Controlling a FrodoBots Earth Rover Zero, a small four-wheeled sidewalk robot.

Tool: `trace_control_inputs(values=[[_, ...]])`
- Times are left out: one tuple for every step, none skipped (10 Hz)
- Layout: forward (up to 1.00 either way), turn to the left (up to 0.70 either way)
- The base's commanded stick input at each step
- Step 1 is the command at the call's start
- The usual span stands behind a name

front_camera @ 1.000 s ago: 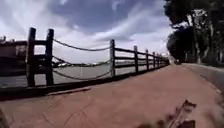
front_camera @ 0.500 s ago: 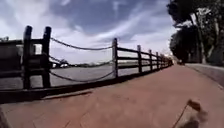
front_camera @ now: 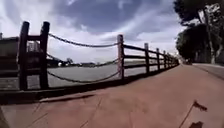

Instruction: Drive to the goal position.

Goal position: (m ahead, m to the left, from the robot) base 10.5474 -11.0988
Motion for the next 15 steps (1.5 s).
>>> trace_control_inputs(values=[[0.0,0.0],[0.0,0.0],[0.0,0.0],[0.0,0.0],[0.0,0.0],[0.0,0.0],[0.0,-0.33],[0.0,-0.7],[0.0,-0.7],[0.0,-0.7],[0.0,-0.7],[0.0,-0.7],[0.0,-0.7],[0.0,-0.7],[0.0,-0.7]])
